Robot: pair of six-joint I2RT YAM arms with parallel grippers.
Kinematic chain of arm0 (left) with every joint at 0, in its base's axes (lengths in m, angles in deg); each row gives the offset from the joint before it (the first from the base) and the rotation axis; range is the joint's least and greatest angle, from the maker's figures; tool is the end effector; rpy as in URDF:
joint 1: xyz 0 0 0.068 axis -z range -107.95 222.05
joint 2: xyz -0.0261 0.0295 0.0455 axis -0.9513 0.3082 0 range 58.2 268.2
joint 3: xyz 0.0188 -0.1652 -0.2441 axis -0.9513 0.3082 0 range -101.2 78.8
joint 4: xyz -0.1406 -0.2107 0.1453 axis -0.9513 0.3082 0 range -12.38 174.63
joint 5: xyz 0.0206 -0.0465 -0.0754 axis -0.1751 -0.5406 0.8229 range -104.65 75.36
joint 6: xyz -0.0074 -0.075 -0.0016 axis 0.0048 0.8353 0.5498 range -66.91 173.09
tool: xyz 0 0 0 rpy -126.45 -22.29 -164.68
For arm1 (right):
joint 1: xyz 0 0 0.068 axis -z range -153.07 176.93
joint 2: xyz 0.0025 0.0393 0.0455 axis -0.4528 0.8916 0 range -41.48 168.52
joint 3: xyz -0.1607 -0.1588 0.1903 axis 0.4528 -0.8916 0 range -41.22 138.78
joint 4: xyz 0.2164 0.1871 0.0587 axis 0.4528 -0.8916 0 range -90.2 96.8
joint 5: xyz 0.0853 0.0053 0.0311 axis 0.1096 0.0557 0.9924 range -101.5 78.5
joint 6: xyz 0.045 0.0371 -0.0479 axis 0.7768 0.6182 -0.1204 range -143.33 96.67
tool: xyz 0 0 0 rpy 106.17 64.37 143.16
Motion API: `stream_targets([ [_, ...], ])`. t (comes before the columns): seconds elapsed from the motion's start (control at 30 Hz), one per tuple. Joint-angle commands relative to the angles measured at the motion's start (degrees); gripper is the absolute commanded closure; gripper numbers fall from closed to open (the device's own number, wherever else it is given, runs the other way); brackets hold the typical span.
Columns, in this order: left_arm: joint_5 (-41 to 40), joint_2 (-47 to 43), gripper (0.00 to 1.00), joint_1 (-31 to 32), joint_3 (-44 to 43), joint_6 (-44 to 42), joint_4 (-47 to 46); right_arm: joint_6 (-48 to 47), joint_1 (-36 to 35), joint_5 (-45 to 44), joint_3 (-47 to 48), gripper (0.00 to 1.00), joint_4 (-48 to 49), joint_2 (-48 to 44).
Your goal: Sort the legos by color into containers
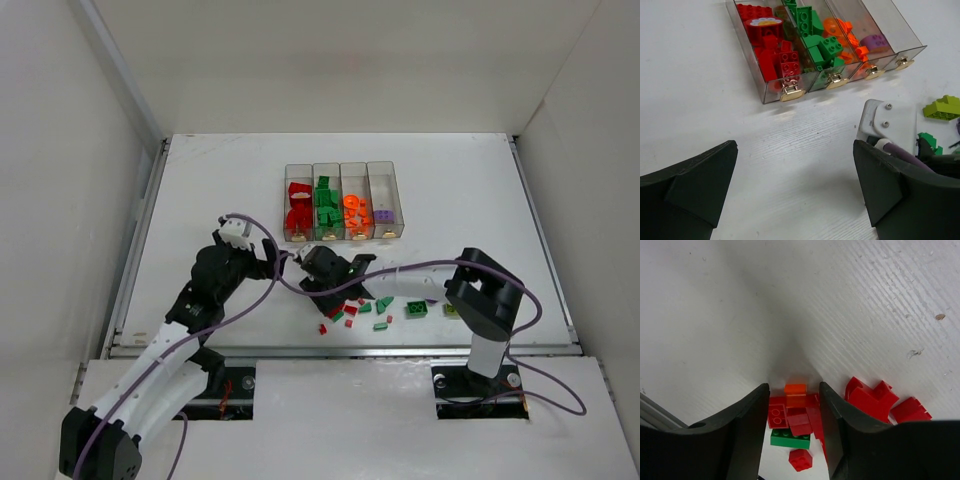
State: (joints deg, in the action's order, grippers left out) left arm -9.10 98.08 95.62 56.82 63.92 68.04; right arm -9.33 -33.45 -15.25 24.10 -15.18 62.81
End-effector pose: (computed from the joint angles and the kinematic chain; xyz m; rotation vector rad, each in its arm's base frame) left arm 0.1972 -0.0927 0.2496 0.2659 1.7234 -0.5261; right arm 0.2068 0.3553 0.1438 -1.0335 2.4701 0.3494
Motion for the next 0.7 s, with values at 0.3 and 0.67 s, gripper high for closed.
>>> stream_targets([
  [0.3,1.2,-2.0,0.00,0.3,1.1,-0.5,-3.8,2.8,-2.7,-4.4,2.7,0.62,-3.7,1.9],
  [0.67,2.3,-2.0,0.00,0.3,1.1,-0.5,-3.8,3.3,-2.7,-3.4,5.2,0.97,-2.6,-0.5],
])
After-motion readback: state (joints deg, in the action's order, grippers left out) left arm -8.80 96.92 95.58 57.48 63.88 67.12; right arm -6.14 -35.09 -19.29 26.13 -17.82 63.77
